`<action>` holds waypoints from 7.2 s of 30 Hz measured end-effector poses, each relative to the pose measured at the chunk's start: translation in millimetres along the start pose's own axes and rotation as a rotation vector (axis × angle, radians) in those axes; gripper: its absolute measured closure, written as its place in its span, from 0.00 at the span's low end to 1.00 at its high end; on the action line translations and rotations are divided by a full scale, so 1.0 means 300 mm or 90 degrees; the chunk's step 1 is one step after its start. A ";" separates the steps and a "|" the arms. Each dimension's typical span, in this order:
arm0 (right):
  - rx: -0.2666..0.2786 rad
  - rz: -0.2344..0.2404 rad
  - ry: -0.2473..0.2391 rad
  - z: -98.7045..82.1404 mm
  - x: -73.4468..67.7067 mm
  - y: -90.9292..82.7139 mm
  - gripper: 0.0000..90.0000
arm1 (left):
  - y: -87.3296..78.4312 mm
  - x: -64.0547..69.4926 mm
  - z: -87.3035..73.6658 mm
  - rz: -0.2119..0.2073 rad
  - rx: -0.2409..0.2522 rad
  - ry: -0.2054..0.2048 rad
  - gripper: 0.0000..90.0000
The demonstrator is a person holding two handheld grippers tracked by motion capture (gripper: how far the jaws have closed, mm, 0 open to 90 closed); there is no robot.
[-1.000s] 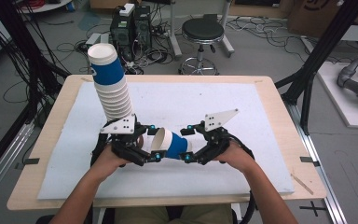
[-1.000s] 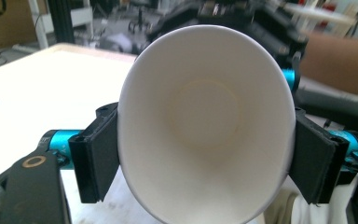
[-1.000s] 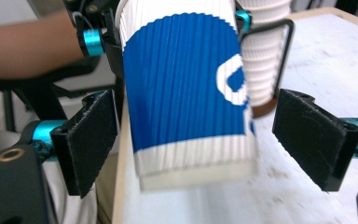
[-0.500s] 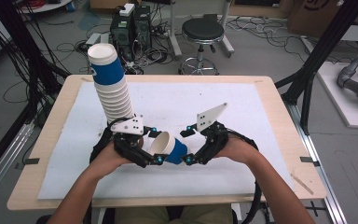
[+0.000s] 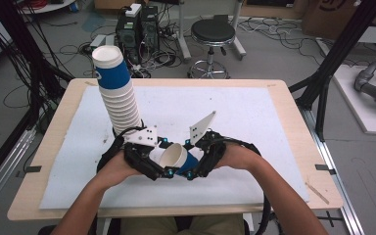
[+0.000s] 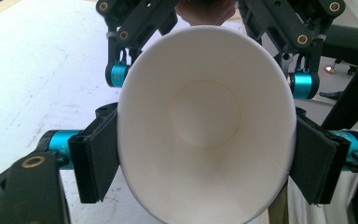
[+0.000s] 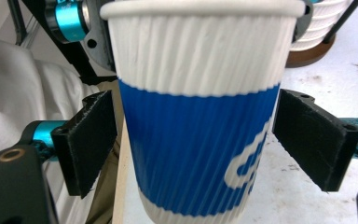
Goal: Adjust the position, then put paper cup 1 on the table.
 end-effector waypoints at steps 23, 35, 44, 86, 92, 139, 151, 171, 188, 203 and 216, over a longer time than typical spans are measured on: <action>-0.008 0.029 -0.011 0.004 0.002 0.009 0.30 | 0.006 0.005 -0.001 -0.004 0.016 0.006 0.21; 0.059 -0.034 0.028 -0.052 0.030 -0.070 0.30 | -0.051 -0.016 -0.030 0.052 0.146 -0.014 0.17; 0.143 -0.117 0.079 -0.130 0.054 -0.156 0.30 | -0.072 -0.041 -0.131 0.109 0.201 -0.073 0.17; 0.280 -0.316 0.188 -0.335 0.043 -0.294 0.29 | -0.104 0.002 -0.170 0.117 0.245 -0.041 0.18; 0.285 -0.335 0.189 -0.341 0.046 -0.304 0.29 | -0.140 0.037 -0.178 0.131 0.249 -0.036 0.18; 0.217 -0.525 0.402 -0.619 0.237 -0.164 0.27 | -0.425 0.025 -0.392 0.377 0.282 -0.112 0.18; 0.198 -0.508 0.403 -0.627 0.218 -0.180 0.27 | -0.424 0.022 -0.406 0.378 0.285 -0.128 0.18; 0.181 -0.477 0.417 -0.681 0.184 -0.192 0.24 | -0.423 0.016 -0.410 0.378 0.285 -0.137 0.18; 0.172 -0.464 0.428 -0.687 0.162 -0.207 0.17 | -0.423 0.015 -0.411 0.371 0.289 -0.139 0.18; 0.179 -0.467 0.431 -0.722 0.063 -0.285 0.17 | -0.424 0.013 -0.410 0.373 0.291 -0.140 0.18; 0.238 -0.482 0.383 -0.653 -0.028 -0.364 0.17 | -0.417 0.005 -0.416 0.365 0.294 -0.142 0.18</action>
Point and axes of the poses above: each handheld gripper's, and its own axes: y roughly forward along the jaws, z roughly out of its top, x roughly to its right, the point moved 1 cm from there along y, roughly forward along the jaws, and after that the axes turned 4 degrees about -z, right-handed, at the moved point
